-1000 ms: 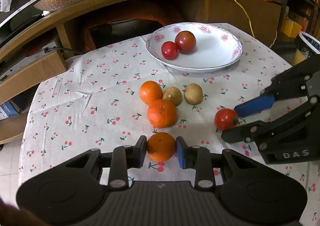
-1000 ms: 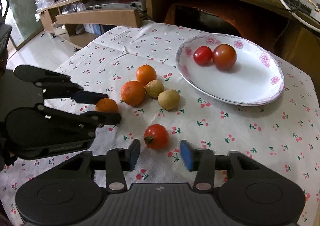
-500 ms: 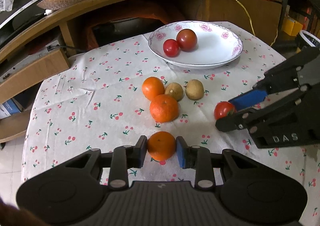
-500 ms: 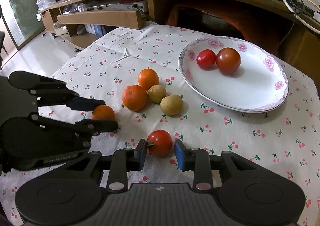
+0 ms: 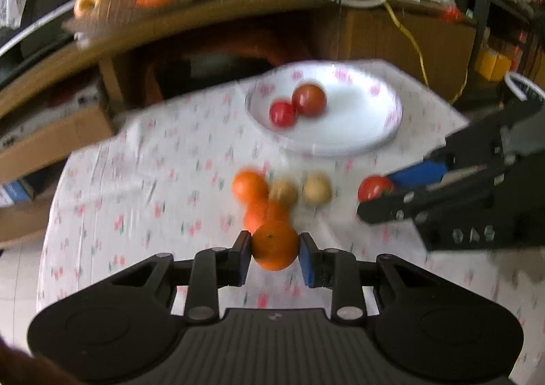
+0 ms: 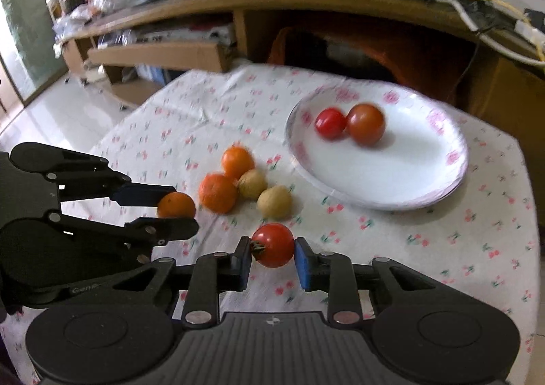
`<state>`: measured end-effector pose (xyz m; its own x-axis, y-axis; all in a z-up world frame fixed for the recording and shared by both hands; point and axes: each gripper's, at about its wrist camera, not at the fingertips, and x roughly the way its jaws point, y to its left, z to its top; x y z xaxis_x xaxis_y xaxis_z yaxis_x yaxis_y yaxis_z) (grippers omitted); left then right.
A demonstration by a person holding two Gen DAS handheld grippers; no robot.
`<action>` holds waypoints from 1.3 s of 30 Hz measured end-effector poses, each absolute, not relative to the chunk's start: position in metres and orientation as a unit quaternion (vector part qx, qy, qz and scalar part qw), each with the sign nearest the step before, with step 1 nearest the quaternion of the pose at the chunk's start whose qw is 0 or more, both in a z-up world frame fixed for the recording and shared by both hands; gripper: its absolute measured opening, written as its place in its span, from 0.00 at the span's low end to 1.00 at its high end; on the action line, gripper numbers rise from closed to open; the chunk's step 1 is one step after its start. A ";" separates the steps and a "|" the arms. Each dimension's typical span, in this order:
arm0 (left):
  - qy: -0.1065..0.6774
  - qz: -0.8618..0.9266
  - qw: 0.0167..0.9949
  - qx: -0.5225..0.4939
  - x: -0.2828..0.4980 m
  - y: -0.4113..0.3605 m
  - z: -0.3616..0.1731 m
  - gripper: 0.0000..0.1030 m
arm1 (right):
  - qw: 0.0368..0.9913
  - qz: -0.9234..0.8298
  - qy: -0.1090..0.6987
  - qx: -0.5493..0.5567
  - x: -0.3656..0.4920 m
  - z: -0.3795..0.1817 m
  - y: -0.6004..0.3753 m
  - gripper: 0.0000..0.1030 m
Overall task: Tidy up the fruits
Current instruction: 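Carry the tomato and orange into the white bowl and open both tools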
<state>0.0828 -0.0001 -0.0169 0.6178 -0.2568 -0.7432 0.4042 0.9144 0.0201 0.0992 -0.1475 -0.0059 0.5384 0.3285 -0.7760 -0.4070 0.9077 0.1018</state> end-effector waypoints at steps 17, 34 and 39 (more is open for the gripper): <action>0.386 -0.180 0.901 0.086 0.168 -0.057 -0.016 0.34 | 0.894 0.145 0.422 -0.030 0.163 -0.010 -0.192 0.27; 0.384 -0.166 0.905 0.078 0.173 -0.057 -0.016 0.37 | 0.904 0.127 0.409 -0.018 0.172 -0.010 -0.198 0.41; 0.373 -0.162 0.910 0.081 0.168 -0.055 -0.009 0.40 | 0.908 0.126 0.400 -0.014 0.167 -0.003 -0.198 0.41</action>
